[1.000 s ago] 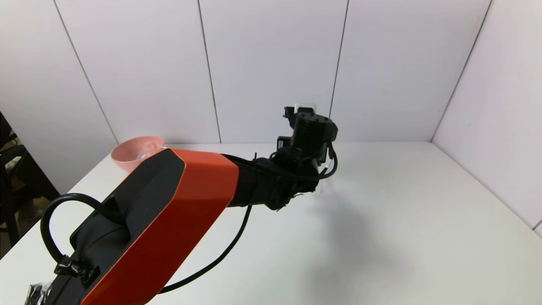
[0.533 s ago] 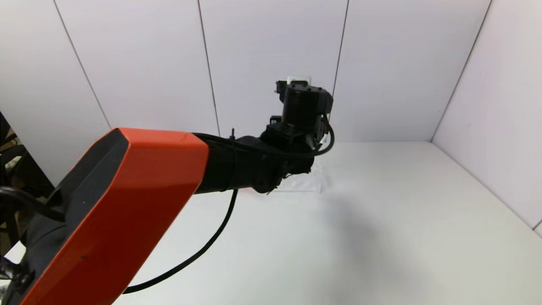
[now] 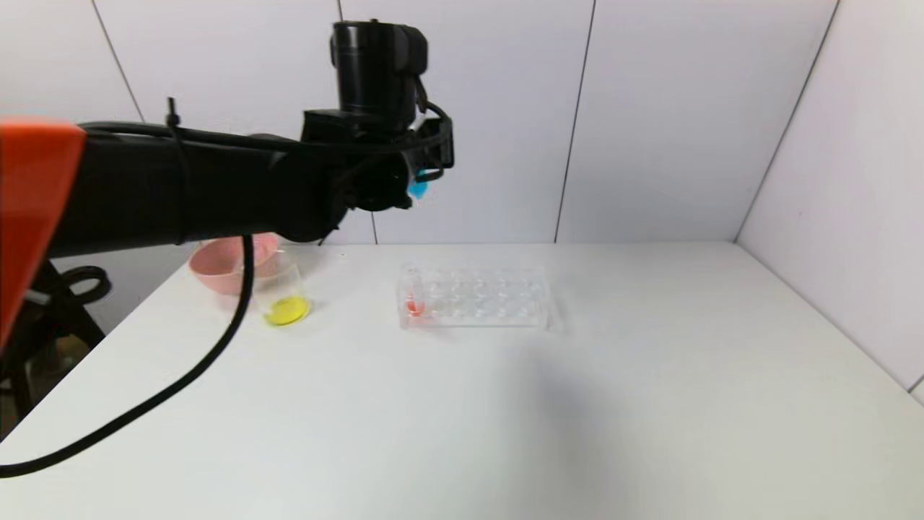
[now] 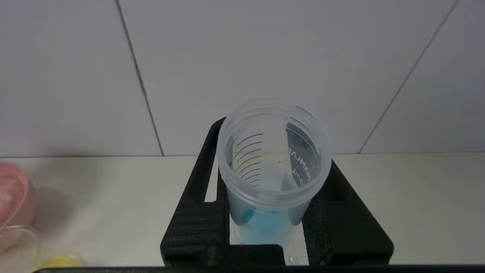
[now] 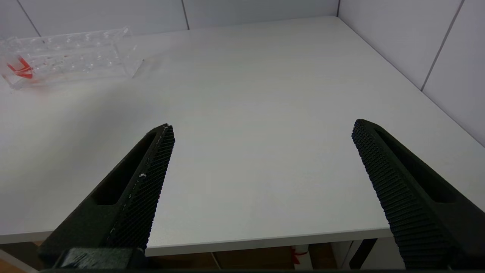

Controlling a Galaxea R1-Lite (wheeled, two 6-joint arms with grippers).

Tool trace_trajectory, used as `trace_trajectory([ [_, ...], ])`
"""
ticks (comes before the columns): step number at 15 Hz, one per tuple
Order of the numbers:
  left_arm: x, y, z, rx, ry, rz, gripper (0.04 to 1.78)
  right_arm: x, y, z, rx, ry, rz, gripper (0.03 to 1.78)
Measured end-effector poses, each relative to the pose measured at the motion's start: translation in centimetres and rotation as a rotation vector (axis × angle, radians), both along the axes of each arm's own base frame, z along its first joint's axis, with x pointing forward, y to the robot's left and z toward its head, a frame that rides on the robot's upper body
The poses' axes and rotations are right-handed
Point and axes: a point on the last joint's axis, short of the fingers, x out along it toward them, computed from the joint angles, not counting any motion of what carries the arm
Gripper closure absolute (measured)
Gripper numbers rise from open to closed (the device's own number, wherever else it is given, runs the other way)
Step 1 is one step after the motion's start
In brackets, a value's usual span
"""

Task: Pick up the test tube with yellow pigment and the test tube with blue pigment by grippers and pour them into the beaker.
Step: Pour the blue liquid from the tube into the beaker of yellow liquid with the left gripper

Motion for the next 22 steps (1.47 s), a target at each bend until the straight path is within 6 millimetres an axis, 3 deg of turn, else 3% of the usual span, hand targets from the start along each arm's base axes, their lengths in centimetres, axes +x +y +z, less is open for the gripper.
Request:
trace_trajectory([
  [6,-0.4,9.8,1.7,0.0,0.014,0.042,1.29,0.0,0.0,0.0,0.0,0.0,0.0,0.1],
  [10,-0.8,15.3,2.0,-0.003,0.018,0.063,1.29,0.0,0.0,0.0,0.0,0.0,-0.001,0.1],
  [17,-1.0,21.5,1.8,0.018,0.036,0.079,1.29,0.0,0.0,0.0,0.0,0.0,0.0,0.1],
  [22,-1.1,23.2,0.9,0.037,0.067,0.09,1.29,0.0,0.0,0.0,0.0,0.0,0.0,0.1],
])
